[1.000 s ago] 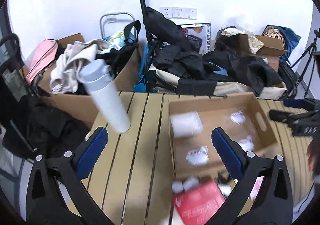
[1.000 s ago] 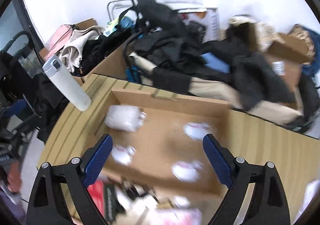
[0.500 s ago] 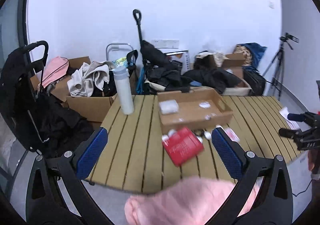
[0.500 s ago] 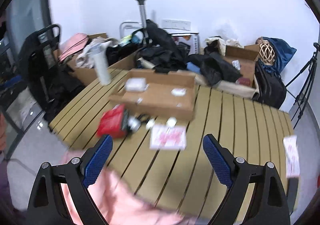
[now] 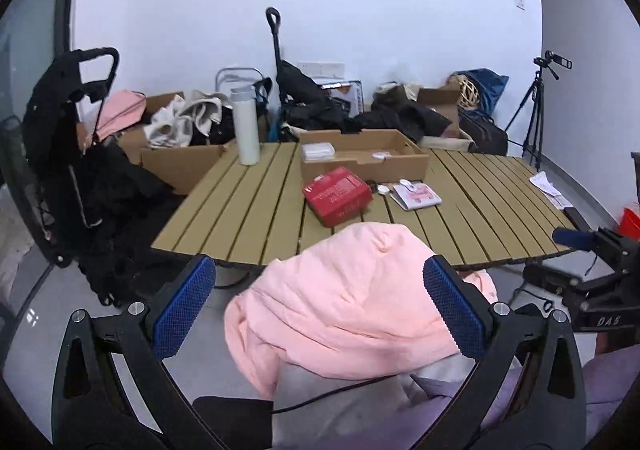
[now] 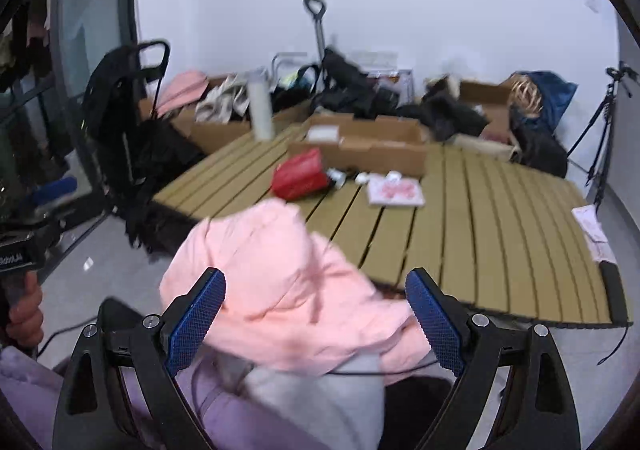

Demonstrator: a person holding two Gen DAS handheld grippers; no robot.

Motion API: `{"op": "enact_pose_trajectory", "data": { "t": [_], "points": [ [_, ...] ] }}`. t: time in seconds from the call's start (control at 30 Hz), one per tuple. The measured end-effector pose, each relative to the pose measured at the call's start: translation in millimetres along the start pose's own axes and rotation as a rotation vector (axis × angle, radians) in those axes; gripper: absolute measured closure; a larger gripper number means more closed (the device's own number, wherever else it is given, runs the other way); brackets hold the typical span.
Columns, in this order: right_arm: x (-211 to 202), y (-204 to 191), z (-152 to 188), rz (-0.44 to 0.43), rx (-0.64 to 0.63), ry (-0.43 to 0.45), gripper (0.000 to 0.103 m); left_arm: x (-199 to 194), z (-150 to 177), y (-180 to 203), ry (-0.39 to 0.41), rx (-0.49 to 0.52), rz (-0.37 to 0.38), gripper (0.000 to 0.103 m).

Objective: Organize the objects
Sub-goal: 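Open the right gripper and withdraw from the tray, then grasp the red box with the right gripper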

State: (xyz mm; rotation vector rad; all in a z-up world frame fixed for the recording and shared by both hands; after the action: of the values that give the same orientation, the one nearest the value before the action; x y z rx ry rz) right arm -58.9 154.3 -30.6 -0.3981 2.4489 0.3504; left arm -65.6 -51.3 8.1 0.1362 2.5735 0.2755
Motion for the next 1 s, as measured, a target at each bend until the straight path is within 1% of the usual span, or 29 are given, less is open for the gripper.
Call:
{"op": "enact_pose_trajectory", "data": {
  "t": [0.1, 0.17, 0.2, 0.3, 0.37, 0.43, 0.47, 0.53, 0.6, 0.63, 0.67, 0.7, 0.73, 0.77, 0.8, 0.83, 0.87, 0.93, 0.97, 1.0],
  "points": [
    [7.9, 1.8, 2.1, -0.009, 0.014, -0.018, 0.009, -4.9, 2.5, -2.6, 0.005, -0.035, 0.032, 0.0],
    [12.8, 2.3, 9.7, -0.027, 0.031, -0.04, 0.009, -5.3, 5.1, -7.7, -0.002, -0.065, 0.052, 0.0],
    [17.5, 4.2, 13.9, -0.036, 0.045, -0.053, 0.009, -1.9, 6.1, -9.2, -0.011, -0.077, 0.048, 0.0],
    [27.6, 8.7, 22.2, -0.008, 0.053, -0.079, 0.009, 18.7, 15.9, -16.2, -0.075, -0.081, -0.029, 0.0],
    [34.5, 11.0, 23.7, 0.018, 0.04, -0.079, 0.009, 33.1, 20.3, -18.5, -0.112, -0.086, -0.042, 0.0],
    [44.6, 14.8, 21.4, 0.036, 0.026, -0.078, 0.009, 48.7, 22.7, -20.6, -0.12, -0.084, -0.043, 0.0],
    [56.5, 18.4, 19.0, 0.044, 0.018, -0.086, 0.009, 57.0, 21.7, -22.0, -0.12, -0.082, -0.049, 0.0],
    [74.1, 25.6, 12.7, 0.047, 0.02, -0.106, 0.009, 79.1, 17.2, -24.9, -0.136, -0.087, -0.055, 0.0],
    [98.3, 34.6, 0.8, 0.03, 0.036, -0.128, 0.009, 106.3, 8.7, -27.6, -0.166, -0.109, -0.043, 0.0],
    [114.5, 40.6, -11.3, 0.01, 0.053, -0.124, 0.009, 125.1, 1.8, -29.3, -0.179, -0.125, -0.035, 0.0],
    [124.3, 44.0, -19.9, -0.008, 0.061, -0.117, 0.009, 143.6, -4.9, -29.6, -0.189, -0.135, -0.012, 0.0],
    [137.3, 46.3, -30.0, -0.036, 0.066, -0.106, 0.009, 156.1, -8.5, -29.7, -0.196, -0.139, -0.003, 0.0],
    [150.6, 48.0, -38.4, -0.064, 0.069, -0.105, 0.009, 177.9, -14.0, -29.3, -0.209, -0.147, 0.014, 0.0],
    [173.3, 51.1, -49.7, -0.094, 0.076, -0.123, 0.009, 194.9, -17.5, -27.7, -0.222, -0.147, 0.039, 0.0],
    [191.6, 53.4, -57.8, -0.111, 0.083, -0.142, 0.009, 213.6, -20.2, -27.4, -0.238, -0.149, 0.045, 0.0],
    [209.1, 55.3, -65.3, -0.132, 0.093, -0.153, 0.009, 234.5, -23.0, -28.1, -0.26, -0.155, 0.032, 0.0],
    [226.1, 56.8, -73.2, -0.164, 0.104, -0.159, 0.009, 255.1, -25.8, -27.2, -0.28, -0.16, 0.048, 0.0],
    [251.8, 58.9, -84.9, -0.194, 0.122, -0.169, 0.01, 283.4, -28.4, -27.5, -0.304, -0.19, 0.077, 0.0],
    [265.7, 60.1, -91.8, -0.195, 0.125, -0.172, 0.016, 297.9, -29.3, -28.4, -0.321, -0.213, 0.094, 0.0],
    [283.5, 61.2, -100.8, -0.209, 0.118, -0.173, 0.027, 310.4, -28.9, -30.4, -0.337, -0.235, 0.097, 0.001]
  ]
}}
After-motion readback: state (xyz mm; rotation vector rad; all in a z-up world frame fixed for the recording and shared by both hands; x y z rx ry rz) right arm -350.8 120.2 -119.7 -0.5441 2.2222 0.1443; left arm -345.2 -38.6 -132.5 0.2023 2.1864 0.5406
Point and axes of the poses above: each gripper's, at about its wrist camera, not at the fingertips, and x roughly the way its jaws point, y to its right, z to its underside, the point moved 6 cm from there along x, roughly the way its jaws point, and after that the axes turned 14 degrees about -x, right-handed, at the moved point
